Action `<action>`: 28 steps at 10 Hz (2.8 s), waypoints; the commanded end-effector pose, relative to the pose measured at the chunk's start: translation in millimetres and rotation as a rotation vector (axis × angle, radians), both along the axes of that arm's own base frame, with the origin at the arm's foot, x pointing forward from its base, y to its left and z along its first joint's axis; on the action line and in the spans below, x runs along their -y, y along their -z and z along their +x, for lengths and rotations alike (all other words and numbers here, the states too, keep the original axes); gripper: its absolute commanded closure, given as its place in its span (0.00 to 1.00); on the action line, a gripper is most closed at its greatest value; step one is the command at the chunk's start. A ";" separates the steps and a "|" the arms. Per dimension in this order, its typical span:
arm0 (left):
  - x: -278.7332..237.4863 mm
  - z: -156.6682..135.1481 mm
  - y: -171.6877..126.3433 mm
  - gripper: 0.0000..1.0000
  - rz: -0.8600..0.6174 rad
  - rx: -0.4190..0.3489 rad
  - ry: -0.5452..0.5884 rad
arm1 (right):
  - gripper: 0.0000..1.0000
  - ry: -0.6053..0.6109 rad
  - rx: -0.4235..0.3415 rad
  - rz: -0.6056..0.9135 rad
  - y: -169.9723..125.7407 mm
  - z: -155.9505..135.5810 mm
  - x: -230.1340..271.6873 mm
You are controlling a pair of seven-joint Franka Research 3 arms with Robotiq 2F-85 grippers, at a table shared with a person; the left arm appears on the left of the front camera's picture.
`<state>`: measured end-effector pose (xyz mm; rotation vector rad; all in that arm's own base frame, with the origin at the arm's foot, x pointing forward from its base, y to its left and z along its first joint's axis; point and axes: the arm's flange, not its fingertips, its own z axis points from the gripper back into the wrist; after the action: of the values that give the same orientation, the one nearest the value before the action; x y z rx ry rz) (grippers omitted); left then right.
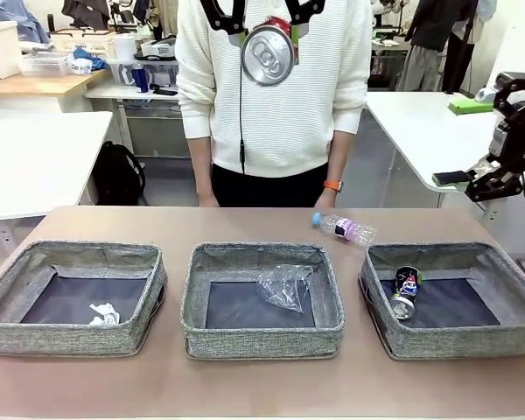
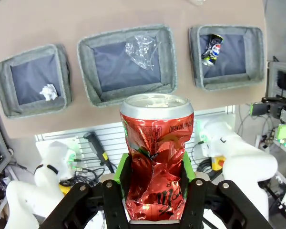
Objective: Sort the waste into the appropriate baskets.
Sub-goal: Place the picked waste into the Fabric basket indicated by the person.
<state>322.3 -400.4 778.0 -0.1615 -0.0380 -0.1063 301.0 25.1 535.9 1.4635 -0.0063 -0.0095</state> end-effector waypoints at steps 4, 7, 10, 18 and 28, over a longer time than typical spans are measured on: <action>-1.9 -1.7 -1.8 0.52 -0.002 0.009 -0.006 | 0.00 -0.001 0.014 0.023 -2.2 0.3 -0.2; -1.9 -1.7 -1.8 0.52 -0.002 0.009 -0.006 | 0.00 -0.001 0.014 0.023 -2.2 0.3 -0.2; -1.9 -1.7 -1.8 0.52 -0.002 0.009 -0.006 | 0.00 -0.001 0.014 0.023 -2.2 0.3 -0.2; -1.9 -1.7 -1.8 0.52 -0.002 0.009 -0.006 | 0.00 -0.001 0.014 0.023 -2.2 0.3 -0.2; 157.1 28.4 187.0 0.52 0.008 0.189 0.103 | 0.00 0.472 0.037 -0.063 28.8 -130.1 209.9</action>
<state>339.1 -533.4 588.6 -0.1649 -0.1819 -0.2419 191.4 -178.5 510.3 1.4026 -0.2991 -0.3597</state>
